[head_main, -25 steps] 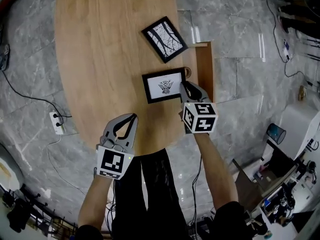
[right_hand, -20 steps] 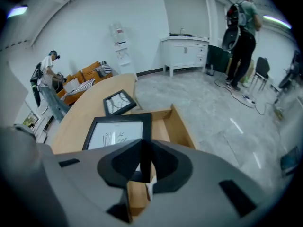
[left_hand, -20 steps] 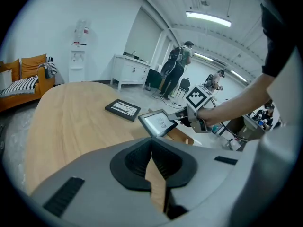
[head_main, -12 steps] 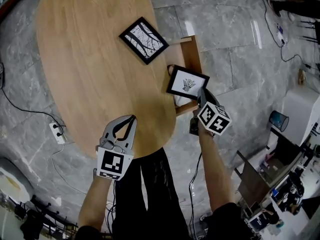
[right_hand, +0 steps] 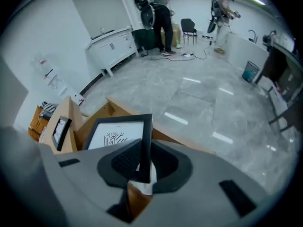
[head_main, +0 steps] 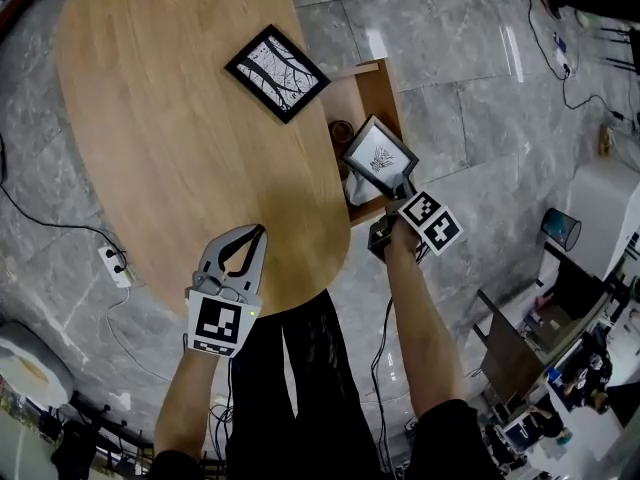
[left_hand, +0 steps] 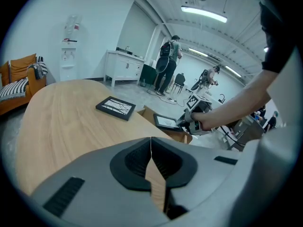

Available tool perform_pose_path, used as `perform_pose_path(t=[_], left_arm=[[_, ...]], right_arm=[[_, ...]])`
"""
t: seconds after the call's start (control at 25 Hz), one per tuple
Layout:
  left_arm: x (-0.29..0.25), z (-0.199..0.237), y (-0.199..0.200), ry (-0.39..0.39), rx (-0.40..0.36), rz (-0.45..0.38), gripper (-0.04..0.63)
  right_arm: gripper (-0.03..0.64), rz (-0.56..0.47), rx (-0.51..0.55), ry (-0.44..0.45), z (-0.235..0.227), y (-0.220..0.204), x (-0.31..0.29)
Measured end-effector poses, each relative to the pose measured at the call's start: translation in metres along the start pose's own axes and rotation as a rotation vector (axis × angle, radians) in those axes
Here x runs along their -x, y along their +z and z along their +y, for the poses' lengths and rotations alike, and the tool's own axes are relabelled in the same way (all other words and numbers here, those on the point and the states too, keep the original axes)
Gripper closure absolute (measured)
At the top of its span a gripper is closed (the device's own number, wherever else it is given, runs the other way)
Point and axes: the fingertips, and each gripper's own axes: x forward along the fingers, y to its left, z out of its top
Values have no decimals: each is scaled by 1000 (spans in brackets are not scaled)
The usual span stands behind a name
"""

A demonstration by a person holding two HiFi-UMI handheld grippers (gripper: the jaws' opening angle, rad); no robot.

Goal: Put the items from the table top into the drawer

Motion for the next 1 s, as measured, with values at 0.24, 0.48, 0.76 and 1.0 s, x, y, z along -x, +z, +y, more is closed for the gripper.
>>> perform_pose_path(t=[0.24,0.48,0.76,1.0], left_arm=[[-1,2,-2,0,6,7,581],[2,6,-5,5,4,17,580],[5,9,-12,11,9,28,580],[6,10,-7,21,18,7,580]], right_arm=[[546,60,77,-24,-3,-17,-12],[542,89,244,-28,23,-22,-36],[482,100,325,-62,23,-23,-44],[453,-22,472,3,45,2,-16]])
